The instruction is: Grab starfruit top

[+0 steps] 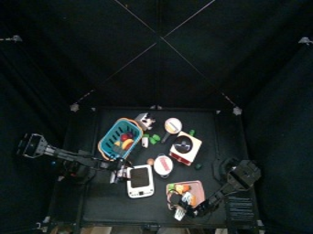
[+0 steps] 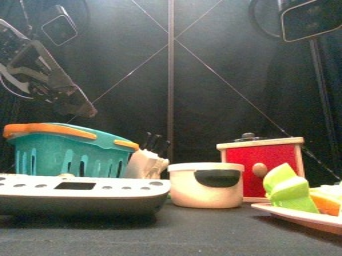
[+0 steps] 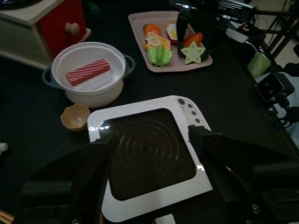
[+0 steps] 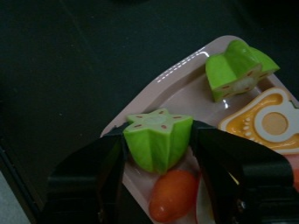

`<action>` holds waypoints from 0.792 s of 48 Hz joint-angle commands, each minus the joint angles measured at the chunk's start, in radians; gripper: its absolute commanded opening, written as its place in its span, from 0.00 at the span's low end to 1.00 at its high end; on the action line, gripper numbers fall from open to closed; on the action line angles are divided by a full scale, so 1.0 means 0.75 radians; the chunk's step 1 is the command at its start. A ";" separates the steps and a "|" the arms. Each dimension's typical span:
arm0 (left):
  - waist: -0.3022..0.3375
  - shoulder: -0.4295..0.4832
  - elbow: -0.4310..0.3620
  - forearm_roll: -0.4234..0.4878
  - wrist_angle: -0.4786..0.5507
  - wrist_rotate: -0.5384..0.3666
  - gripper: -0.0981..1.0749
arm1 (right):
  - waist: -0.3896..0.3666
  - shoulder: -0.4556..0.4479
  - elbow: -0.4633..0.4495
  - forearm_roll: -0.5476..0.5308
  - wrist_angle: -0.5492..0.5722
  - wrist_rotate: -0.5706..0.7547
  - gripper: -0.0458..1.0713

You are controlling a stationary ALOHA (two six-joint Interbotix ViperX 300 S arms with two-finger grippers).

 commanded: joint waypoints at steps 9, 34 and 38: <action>0.004 -0.004 -0.018 0.000 -0.006 0.002 0.92 | 0.000 -0.076 -0.010 -0.008 0.027 -0.002 0.68; 0.000 0.002 -0.045 0.004 -0.018 0.006 0.92 | 0.049 -0.221 0.039 -0.006 0.207 -0.002 0.64; -0.004 0.031 -0.070 0.004 -0.033 0.006 0.92 | 0.065 -0.245 0.059 -0.010 0.213 0.004 0.64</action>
